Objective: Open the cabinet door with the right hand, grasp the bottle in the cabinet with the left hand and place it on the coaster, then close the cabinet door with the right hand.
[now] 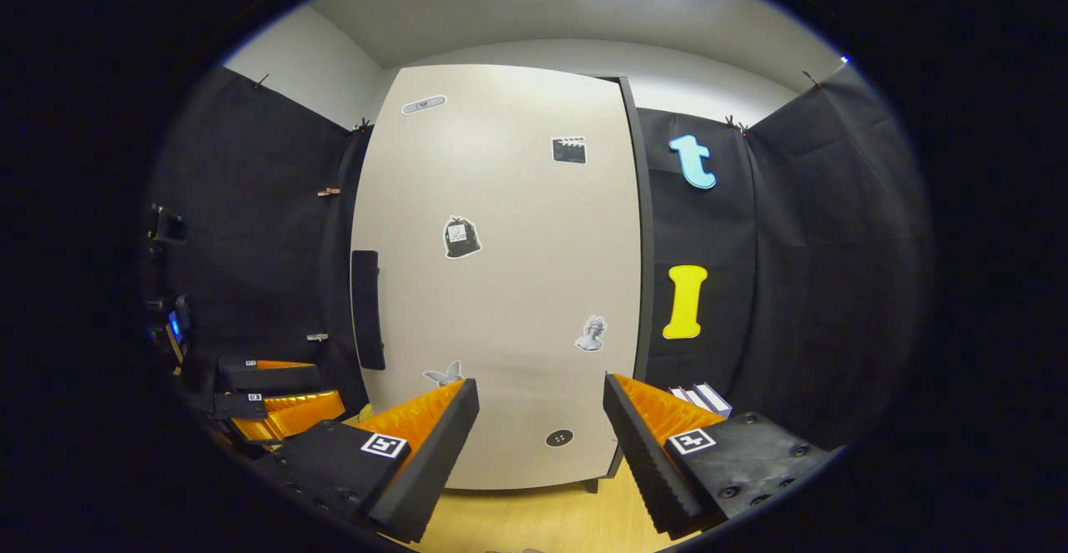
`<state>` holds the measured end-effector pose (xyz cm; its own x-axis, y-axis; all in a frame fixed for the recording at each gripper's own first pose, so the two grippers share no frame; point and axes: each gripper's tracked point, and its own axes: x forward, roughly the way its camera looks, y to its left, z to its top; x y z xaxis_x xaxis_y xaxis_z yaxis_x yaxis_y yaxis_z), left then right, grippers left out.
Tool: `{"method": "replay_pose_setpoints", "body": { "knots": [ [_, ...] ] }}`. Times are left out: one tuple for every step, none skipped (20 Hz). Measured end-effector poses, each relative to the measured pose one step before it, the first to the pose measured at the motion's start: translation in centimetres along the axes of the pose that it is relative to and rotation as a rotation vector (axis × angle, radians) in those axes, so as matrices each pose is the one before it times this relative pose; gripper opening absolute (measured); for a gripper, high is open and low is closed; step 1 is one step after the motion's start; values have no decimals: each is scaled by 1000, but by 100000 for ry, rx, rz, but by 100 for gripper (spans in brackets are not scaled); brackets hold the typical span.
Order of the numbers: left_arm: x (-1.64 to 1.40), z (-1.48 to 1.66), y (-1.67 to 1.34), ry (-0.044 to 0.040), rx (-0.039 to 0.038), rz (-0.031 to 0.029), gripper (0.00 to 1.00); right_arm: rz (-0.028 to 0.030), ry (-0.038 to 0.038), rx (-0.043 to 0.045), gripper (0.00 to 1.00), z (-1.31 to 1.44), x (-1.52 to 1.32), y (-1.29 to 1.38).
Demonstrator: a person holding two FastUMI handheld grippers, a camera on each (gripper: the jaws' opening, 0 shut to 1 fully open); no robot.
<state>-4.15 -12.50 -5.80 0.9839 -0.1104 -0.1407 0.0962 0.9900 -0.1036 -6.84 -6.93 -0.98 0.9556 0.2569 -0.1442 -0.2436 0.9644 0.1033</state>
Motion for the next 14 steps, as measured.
{"method": "replay_pose_setpoints", "body": {
  "knots": [
    [150,131,-526,-216,395,-141,92,-1033,-444,-81,97,64,155,-640],
    [161,-113,-564,-102,344,-72,92,-1118,-320,132,97,112,201,-520],
    [173,161,-413,-159,589,41,92,-3045,-309,519,97,31,133,-769],
    [113,44,-226,-478,761,413,92,-1350,-619,140,97,122,-3,-478],
    [34,221,-339,-644,711,426,92,1331,96,7,95,-63,288,201],
    [53,18,-375,-660,426,99,92,732,137,307,95,-24,207,123],
    [298,306,-192,-546,102,159,92,896,-57,270,96,68,100,244],
    [369,124,24,-210,-37,281,92,879,76,84,96,25,42,144],
    [176,132,-125,-56,-54,347,92,973,49,-246,96,23,399,-42],
    [175,-47,-58,-144,53,187,92,418,-270,-510,96,199,441,-115],
    [164,118,-61,-128,103,141,92,96,-579,-654,95,240,117,-115],
    [122,-52,110,-111,99,162,92,2,-668,-618,95,248,50,-34],
    [74,7,22,-43,104,-172,92,335,-403,-518,94,174,28,30],
    [194,57,45,-151,239,-136,92,14,-427,-380,94,97,31,-5]
  ]
}}
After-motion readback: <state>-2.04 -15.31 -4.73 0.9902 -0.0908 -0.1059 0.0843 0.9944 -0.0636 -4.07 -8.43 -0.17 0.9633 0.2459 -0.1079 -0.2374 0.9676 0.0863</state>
